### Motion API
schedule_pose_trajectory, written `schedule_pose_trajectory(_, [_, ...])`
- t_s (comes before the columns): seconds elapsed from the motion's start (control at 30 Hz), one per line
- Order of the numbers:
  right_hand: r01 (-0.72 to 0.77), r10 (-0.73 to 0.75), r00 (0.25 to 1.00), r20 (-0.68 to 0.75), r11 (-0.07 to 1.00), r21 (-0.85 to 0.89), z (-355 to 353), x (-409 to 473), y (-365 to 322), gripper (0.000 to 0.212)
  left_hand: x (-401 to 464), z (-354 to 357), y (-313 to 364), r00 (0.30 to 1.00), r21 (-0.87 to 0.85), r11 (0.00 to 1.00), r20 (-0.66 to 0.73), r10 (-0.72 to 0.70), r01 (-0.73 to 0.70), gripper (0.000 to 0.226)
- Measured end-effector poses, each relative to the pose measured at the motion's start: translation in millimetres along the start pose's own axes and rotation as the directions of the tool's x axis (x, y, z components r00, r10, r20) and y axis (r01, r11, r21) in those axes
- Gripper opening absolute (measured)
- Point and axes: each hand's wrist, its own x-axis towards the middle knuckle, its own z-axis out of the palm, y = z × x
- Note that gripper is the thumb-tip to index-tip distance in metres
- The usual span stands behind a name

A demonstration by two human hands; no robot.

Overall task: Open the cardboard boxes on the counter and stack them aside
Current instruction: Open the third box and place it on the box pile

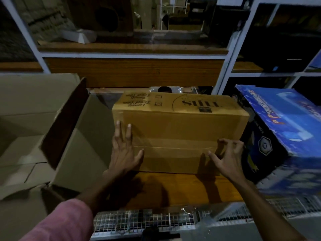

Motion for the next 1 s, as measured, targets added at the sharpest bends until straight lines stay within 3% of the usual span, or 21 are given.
schedule_pose_trajectory(0.13, [-0.029, 0.029, 0.999, -0.015, 0.998, 0.049, -16, -19, -3, 0.059, -34, -16, 4, 0.996, -0.026, 0.997, 0.057, -0.068, 0.069, 0.104])
schedule_pose_trajectory(0.33, [0.056, 0.023, 0.972, -0.234, 0.944, 0.324, -60, -13, -33, 0.043, -31, -53, 15, 0.99, 0.004, 0.995, -0.106, -0.095, 0.096, 0.075])
schedule_pose_trajectory(0.4, [0.079, 0.003, 0.969, -0.248, 0.944, 0.321, -76, 0, -44, 0.046, -17, -64, 22, 0.987, 0.019, 0.996, -0.136, -0.087, 0.091, 0.067])
schedule_pose_trajectory(0.5, [0.032, -0.009, 0.992, -0.123, 0.982, 0.186, -88, 24, -51, 0.055, 11, -76, 31, 0.988, 0.091, 0.989, -0.113, -0.103, 0.114, 0.055])
schedule_pose_trajectory(0.73, [-0.04, 0.059, 0.979, 0.193, 0.994, -0.1, -97, 80, -69, 0.069, 86, -86, 39, 0.977, 0.179, 0.969, 0.099, -0.189, 0.169, 0.065])
schedule_pose_trajectory(0.87, [-0.041, 0.1, 0.956, 0.276, 0.976, -0.212, -95, 113, -76, 0.075, 133, -80, 33, 0.939, 0.159, 0.967, 0.253, -0.234, 0.198, 0.077])
schedule_pose_trajectory(1.0, [-0.014, 0.131, 0.928, 0.348, 0.947, -0.32, -84, 144, -77, 0.084, 167, -68, 22, 0.919, 0.192, 0.959, 0.297, -0.258, 0.207, 0.085])
